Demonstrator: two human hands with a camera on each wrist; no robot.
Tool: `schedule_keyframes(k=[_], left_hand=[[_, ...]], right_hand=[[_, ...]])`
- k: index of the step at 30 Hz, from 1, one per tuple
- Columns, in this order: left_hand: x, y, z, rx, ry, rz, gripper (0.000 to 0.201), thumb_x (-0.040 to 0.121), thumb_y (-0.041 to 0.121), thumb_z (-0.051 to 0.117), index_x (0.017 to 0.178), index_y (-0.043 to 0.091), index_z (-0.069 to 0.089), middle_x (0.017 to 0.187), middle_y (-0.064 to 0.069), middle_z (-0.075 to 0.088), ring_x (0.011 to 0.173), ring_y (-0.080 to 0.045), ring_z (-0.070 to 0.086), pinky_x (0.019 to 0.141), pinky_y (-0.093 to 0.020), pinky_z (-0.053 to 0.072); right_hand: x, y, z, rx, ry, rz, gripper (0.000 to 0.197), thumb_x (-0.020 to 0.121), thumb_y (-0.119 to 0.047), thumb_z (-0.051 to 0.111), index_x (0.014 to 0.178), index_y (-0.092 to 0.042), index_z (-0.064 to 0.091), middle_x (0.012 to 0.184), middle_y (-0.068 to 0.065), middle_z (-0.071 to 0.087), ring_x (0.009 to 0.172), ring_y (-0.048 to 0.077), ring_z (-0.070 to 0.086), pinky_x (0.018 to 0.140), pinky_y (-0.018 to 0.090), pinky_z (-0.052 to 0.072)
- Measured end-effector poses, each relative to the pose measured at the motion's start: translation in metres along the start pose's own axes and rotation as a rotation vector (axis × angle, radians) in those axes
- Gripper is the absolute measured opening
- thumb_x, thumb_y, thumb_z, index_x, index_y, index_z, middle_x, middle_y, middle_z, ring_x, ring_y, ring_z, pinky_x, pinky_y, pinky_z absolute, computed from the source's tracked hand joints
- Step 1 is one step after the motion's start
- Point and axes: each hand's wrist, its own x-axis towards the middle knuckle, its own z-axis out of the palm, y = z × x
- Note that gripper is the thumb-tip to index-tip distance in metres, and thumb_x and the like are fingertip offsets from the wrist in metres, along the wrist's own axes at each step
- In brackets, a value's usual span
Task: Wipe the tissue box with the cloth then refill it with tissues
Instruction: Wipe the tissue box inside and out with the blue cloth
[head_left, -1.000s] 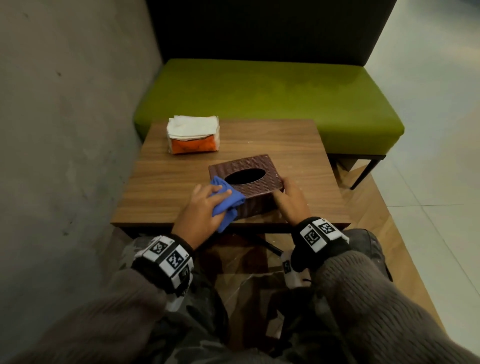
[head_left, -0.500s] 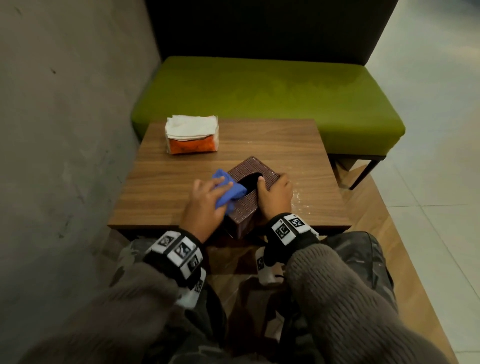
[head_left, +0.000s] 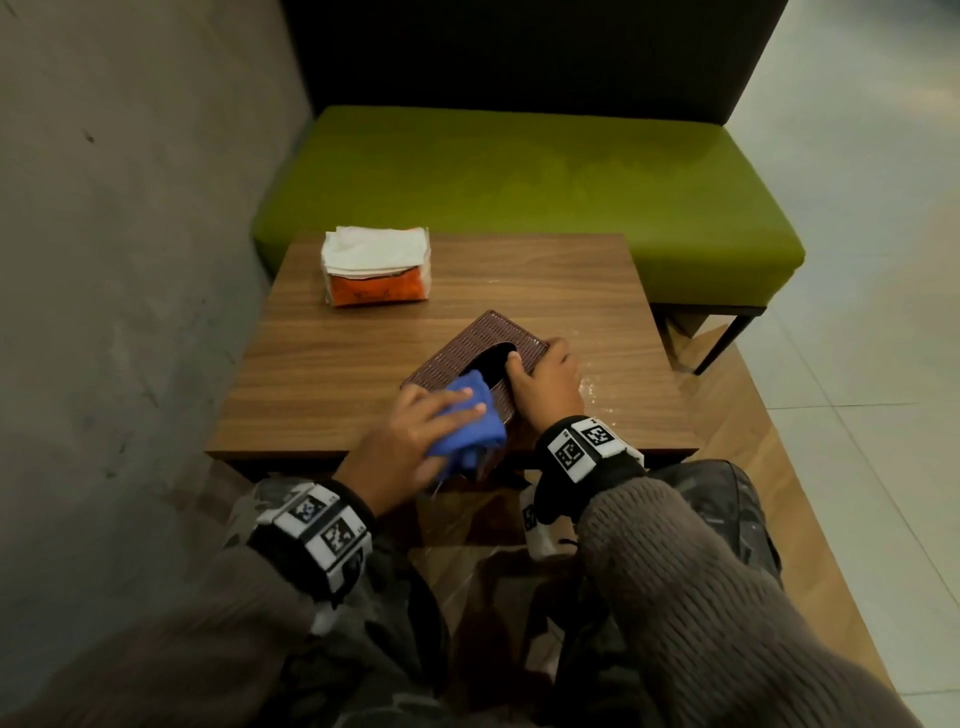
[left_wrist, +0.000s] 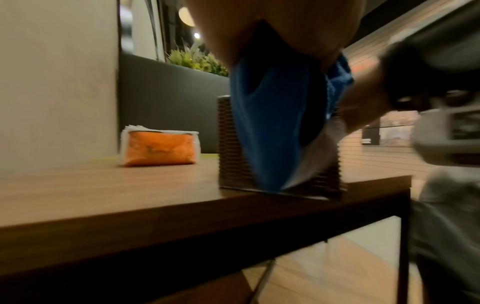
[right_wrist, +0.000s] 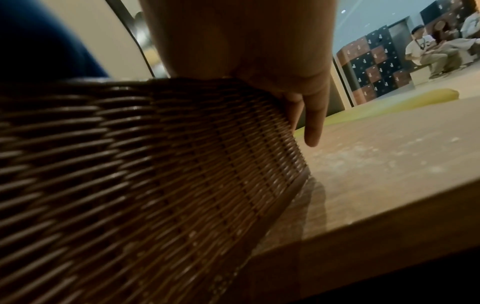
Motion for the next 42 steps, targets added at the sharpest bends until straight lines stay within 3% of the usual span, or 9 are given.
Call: schedule_keyframes(k=[9,12,15,19,24,29,35,38,42], left_hand=[[0.014,-0.008,-0.011,-0.051,0.183,-0.365,0.041,0.083,0.013,0.06,0.124,0.016,0.06,0.121,-0.01,0.059,0.104,-0.03,0.049,0.089,-0.021,0.03],[0.012,0.014,0.002,-0.033,0.22,-0.55,0.046,0.084,0.008,0.061,0.13,0.012,0.056,0.123,-0.016,0.052,0.113,-0.032,0.046,0.094,-0.035,0.04],[0.019,0.029,0.007,-0.117,0.274,-0.639,0.044,0.087,0.01,0.056,0.13,0.01,0.055,0.122,-0.016,0.048,0.111,-0.028,0.05,0.09,-0.031,0.043],[0.017,0.034,0.007,-0.121,0.219,-0.497,0.037,0.086,0.014,0.06,0.122,0.011,0.062,0.11,-0.011,0.052,0.095,-0.024,0.058,0.077,-0.022,0.042],[0.004,0.037,0.002,-0.11,-0.015,-0.253,0.049,0.082,0.032,0.049,0.126,0.012,0.059,0.12,-0.01,0.051,0.114,-0.022,0.048,0.095,-0.023,0.035],[0.017,0.01,-0.003,-0.016,-0.06,-0.099,0.044,0.079,0.018,0.058,0.122,0.012,0.062,0.121,-0.013,0.058,0.103,-0.03,0.052,0.093,-0.023,0.032],[0.051,-0.033,-0.008,0.037,0.065,-0.423,0.047,0.089,0.01,0.055,0.135,0.018,0.05,0.142,-0.011,0.043,0.123,-0.036,0.037,0.105,-0.037,0.023],[0.037,-0.005,0.001,0.031,0.078,-0.253,0.047,0.087,0.013,0.057,0.134,0.016,0.051,0.138,-0.011,0.047,0.111,-0.031,0.043,0.098,-0.041,0.037],[0.006,0.022,0.012,0.017,-0.046,-0.027,0.052,0.084,0.029,0.044,0.134,0.019,0.051,0.137,-0.006,0.049,0.097,-0.02,0.043,0.09,-0.029,0.039]], right_hand=[[-0.001,-0.012,-0.006,-0.12,0.048,-0.007,0.063,0.096,-0.049,0.049,0.142,-0.01,0.033,0.14,0.017,0.038,0.13,0.034,0.037,0.104,0.045,0.034],[-0.021,-0.008,-0.013,0.212,0.125,-0.028,0.051,0.098,-0.029,0.053,0.14,-0.006,0.035,0.132,0.014,0.043,0.117,0.026,0.046,0.091,0.025,0.036],[-0.053,0.013,-0.016,0.414,-0.125,-0.032,0.052,0.089,-0.004,0.059,0.136,-0.01,0.037,0.113,0.006,0.053,0.101,0.017,0.056,0.084,0.021,0.047],[-0.067,0.032,-0.006,0.15,-0.205,-0.22,0.1,0.073,-0.009,0.077,0.152,-0.008,0.016,0.147,0.013,0.032,0.138,0.027,0.031,0.115,0.038,0.03],[-0.067,0.029,0.013,0.133,-0.008,-0.194,0.13,0.069,-0.034,0.084,0.153,-0.009,-0.011,0.16,0.016,-0.003,0.148,0.029,0.005,0.115,0.03,0.005],[-0.059,0.036,0.01,0.143,-0.012,-0.215,0.142,0.058,-0.032,0.091,0.154,-0.011,-0.011,0.157,0.016,0.01,0.143,0.028,0.015,0.115,0.033,0.013],[-0.054,0.042,0.005,0.119,-0.044,-0.226,0.147,0.055,-0.037,0.092,0.153,-0.013,-0.014,0.156,0.011,0.012,0.144,0.02,0.012,0.115,0.027,0.011],[-0.052,0.043,0.004,0.114,-0.032,-0.244,0.141,0.052,-0.034,0.093,0.154,-0.011,-0.002,0.155,0.01,0.016,0.144,0.023,0.016,0.121,0.035,0.017],[-0.054,0.048,0.003,0.139,-0.024,-0.289,0.126,0.056,-0.038,0.088,0.151,-0.006,0.013,0.152,0.012,0.024,0.142,0.027,0.028,0.117,0.044,0.028]])
